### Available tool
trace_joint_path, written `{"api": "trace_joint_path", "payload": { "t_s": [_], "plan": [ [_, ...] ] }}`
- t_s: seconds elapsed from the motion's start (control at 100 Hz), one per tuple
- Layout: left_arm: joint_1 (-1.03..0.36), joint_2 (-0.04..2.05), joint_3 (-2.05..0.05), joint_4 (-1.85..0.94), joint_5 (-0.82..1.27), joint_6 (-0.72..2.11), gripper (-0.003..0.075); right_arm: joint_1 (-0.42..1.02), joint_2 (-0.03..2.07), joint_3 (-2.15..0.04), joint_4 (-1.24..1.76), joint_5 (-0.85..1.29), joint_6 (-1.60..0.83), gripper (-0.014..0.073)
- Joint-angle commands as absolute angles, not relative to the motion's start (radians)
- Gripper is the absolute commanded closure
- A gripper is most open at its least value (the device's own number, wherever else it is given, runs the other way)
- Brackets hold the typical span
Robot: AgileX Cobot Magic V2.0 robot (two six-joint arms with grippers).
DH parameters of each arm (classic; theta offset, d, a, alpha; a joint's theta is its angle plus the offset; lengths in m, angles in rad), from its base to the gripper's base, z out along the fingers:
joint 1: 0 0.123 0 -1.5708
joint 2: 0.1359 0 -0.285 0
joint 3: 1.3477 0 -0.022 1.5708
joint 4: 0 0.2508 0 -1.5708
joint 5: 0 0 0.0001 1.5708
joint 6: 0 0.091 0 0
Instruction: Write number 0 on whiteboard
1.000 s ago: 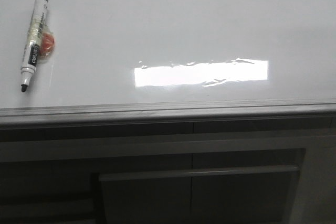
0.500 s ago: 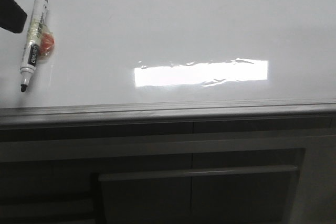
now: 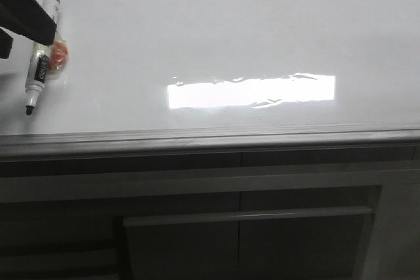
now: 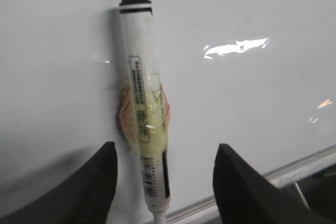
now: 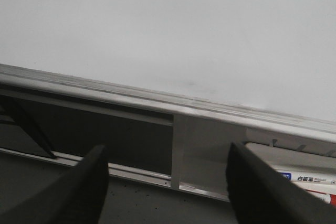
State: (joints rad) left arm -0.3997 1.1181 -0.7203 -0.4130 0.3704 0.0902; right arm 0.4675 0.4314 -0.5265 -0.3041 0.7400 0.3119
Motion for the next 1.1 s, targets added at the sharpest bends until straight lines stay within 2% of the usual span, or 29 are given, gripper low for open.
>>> {"api": "trace_joint_path", "payload": {
  "t_s": [0.0, 0.34, 0.43, 0.6, 0.75, 0.88, 1.01, 1.09],
  "plan": [
    [-0.408, 1.137, -0.754, -0.433, 0.3, 0.081, 0.0344, 0.471, 0.446, -0.563, -0.326, 0.683, 0.301, 0.0172],
    [-0.408, 1.262, -0.754, -0.433, 0.314, 0.081, 0.0361, 0.471, 0.446, -0.563, -0.326, 0.723, 0.301, 0.0172],
    [-0.408, 1.28, -0.754, -0.431, 0.314, 0.081, 0.044, 0.471, 0.446, -0.563, -0.326, 0.724, 0.301, 0.0172],
    [-0.408, 1.294, -0.754, -0.398, 0.316, 0.083, 0.0743, 0.471, 0.446, -0.563, -0.326, 0.724, 0.301, 0.0172],
    [-0.41, 1.281, -0.756, -0.39, 0.338, 0.092, 0.074, 0.471, 0.446, -0.564, -0.305, 0.708, 0.288, 0.0172],
    [-0.465, 1.211, -0.782, -0.387, 0.414, 0.225, 0.074, 0.481, 0.446, -0.589, -0.097, 0.629, 0.032, 0.0172],
    [-0.604, 1.113, -0.836, -0.384, 0.508, 0.478, 0.074, 0.532, 0.468, -0.629, 0.298, 0.539, -0.422, 0.0172],
    [-0.696, 1.053, -0.86, -0.379, 0.536, 0.638, 0.074, 0.567, 0.513, -0.665, 0.454, 0.542, -0.555, 0.0172]
  ]
}}
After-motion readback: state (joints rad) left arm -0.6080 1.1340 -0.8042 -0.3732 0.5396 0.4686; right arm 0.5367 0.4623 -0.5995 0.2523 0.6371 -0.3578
